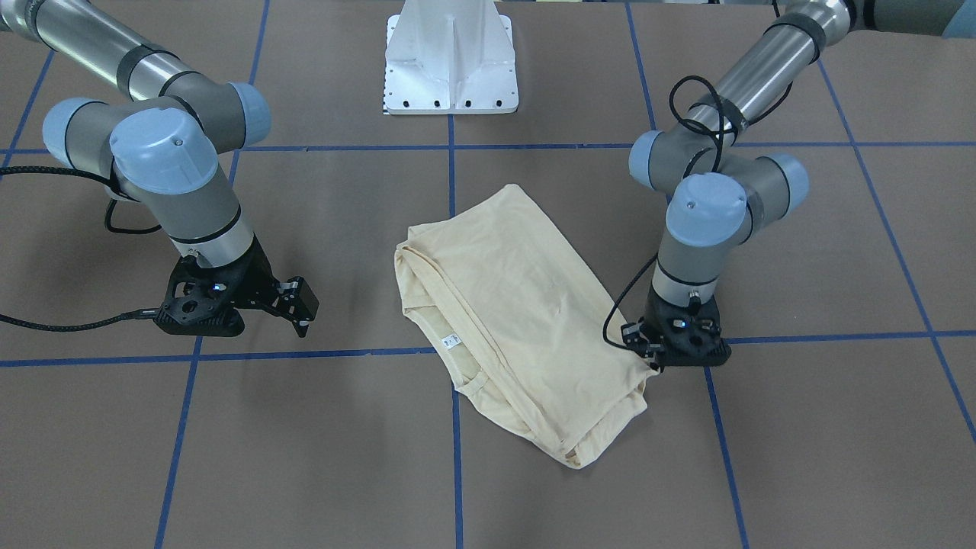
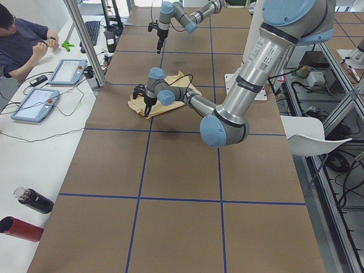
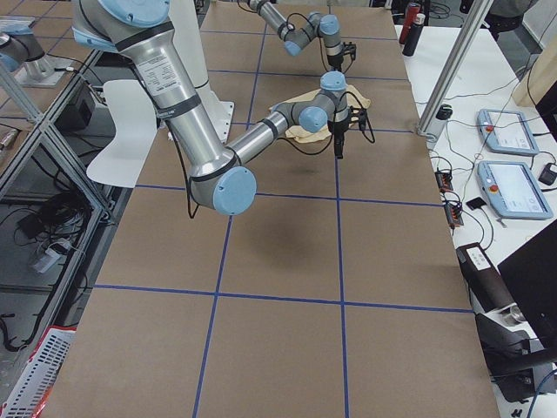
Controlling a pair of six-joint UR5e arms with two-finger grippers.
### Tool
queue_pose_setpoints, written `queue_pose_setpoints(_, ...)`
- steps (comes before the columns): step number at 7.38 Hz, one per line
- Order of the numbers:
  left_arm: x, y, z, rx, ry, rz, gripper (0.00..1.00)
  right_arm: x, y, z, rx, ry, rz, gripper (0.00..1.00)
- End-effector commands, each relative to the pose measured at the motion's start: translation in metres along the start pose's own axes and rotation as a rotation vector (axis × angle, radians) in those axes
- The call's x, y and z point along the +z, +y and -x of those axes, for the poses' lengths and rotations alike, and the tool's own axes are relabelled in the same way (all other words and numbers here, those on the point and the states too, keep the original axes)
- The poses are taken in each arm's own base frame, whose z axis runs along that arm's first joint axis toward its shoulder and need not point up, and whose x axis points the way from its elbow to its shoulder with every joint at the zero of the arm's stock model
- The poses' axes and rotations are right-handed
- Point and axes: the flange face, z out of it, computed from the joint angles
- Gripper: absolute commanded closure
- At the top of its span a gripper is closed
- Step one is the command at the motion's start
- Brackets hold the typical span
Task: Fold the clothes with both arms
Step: 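Grasp the shirt edge with the left gripper and drag it farther from the robot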
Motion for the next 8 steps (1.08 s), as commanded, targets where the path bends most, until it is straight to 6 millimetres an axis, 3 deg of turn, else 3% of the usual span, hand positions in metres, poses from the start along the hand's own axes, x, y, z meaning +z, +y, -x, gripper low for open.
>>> queue_pose_setpoints(1,0.023,-0.071,-0.018,0.016,-0.001,-0.042,1.0,0.001,0.002,0.002,-0.001,-0.001,0.002,0.0)
queue_pose_setpoints(2,0.019,-0.082,-0.012,0.044,-0.004,-0.051,1.0,0.002,0.004,0.004,-0.001,-0.001,0.005,0.0)
queue_pose_setpoints(3,0.011,-0.094,0.003,0.067,-0.001,-0.06,0.78,0.002,0.006,0.01,-0.006,-0.006,0.006,0.0)
queue_pose_setpoints(4,0.007,-0.088,0.012,0.076,0.034,-0.077,0.01,0.0,0.008,0.017,-0.01,-0.014,0.006,0.0)
queue_pose_setpoints(6,-0.027,-0.08,0.075,0.144,0.147,-0.014,0.0,0.0,0.021,0.051,0.032,-0.041,0.02,0.0)
queue_pose_setpoints(7,-0.039,-0.053,0.097,0.162,0.178,-0.013,0.0,0.008,0.04,0.085,0.116,-0.047,0.027,0.01)
queue_pose_setpoints(8,-0.055,-0.043,0.1,0.162,0.196,-0.031,0.0,0.012,0.06,0.125,0.202,-0.051,-0.009,0.02)
